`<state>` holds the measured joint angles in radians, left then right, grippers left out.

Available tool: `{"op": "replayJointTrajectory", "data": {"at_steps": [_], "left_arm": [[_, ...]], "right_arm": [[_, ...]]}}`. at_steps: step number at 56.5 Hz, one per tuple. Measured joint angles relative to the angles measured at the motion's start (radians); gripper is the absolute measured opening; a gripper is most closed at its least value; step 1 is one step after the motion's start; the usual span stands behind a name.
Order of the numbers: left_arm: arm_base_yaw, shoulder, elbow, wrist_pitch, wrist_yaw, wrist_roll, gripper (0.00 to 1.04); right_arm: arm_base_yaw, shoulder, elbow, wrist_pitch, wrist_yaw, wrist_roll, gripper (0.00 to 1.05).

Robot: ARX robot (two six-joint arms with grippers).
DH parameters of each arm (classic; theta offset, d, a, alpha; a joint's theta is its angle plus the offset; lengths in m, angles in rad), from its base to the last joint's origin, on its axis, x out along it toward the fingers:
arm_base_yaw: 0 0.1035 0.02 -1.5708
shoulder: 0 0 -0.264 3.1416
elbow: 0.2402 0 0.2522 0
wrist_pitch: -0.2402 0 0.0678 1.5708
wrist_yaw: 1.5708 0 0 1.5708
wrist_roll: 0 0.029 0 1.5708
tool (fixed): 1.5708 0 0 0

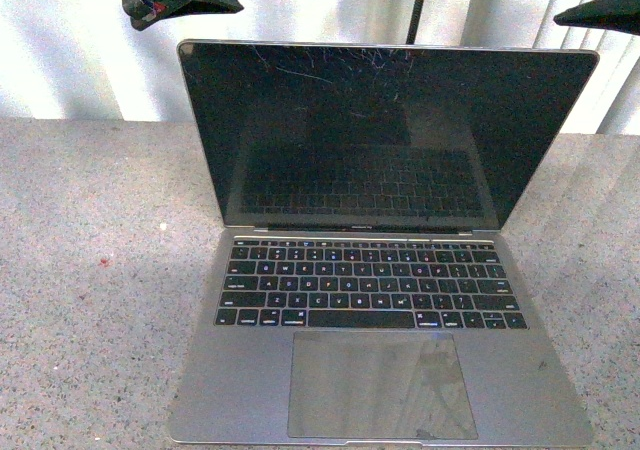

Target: Close laptop

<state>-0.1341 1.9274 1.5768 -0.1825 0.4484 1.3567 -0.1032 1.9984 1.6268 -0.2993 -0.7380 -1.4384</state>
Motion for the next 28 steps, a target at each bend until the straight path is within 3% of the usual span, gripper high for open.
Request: {"op": "replayJointTrajectory", "data": {"at_steps": [4,10,26,28], "left_arm": [[-0.001,0.008,0.019,-0.042,0.000,0.035,0.94],[-0.001,0.017,0.044,-0.120,-0.003,0.076,0.69],[-0.006,0.051,0.121,-0.273,0.008,0.167,0.21],[-0.008,0.055,0.128,-0.286,0.008,0.178,0.14]], "right_arm": [[0.007,0.009,0.013,-0.012,0.003,-0.005,0.75],[0.016,0.021,0.032,-0.066,0.015,-0.018,0.50],[0.037,0.032,0.062,-0.188,0.016,-0.053,0.03],[0.039,0.033,0.067,-0.204,0.015,-0.061,0.03]]}}
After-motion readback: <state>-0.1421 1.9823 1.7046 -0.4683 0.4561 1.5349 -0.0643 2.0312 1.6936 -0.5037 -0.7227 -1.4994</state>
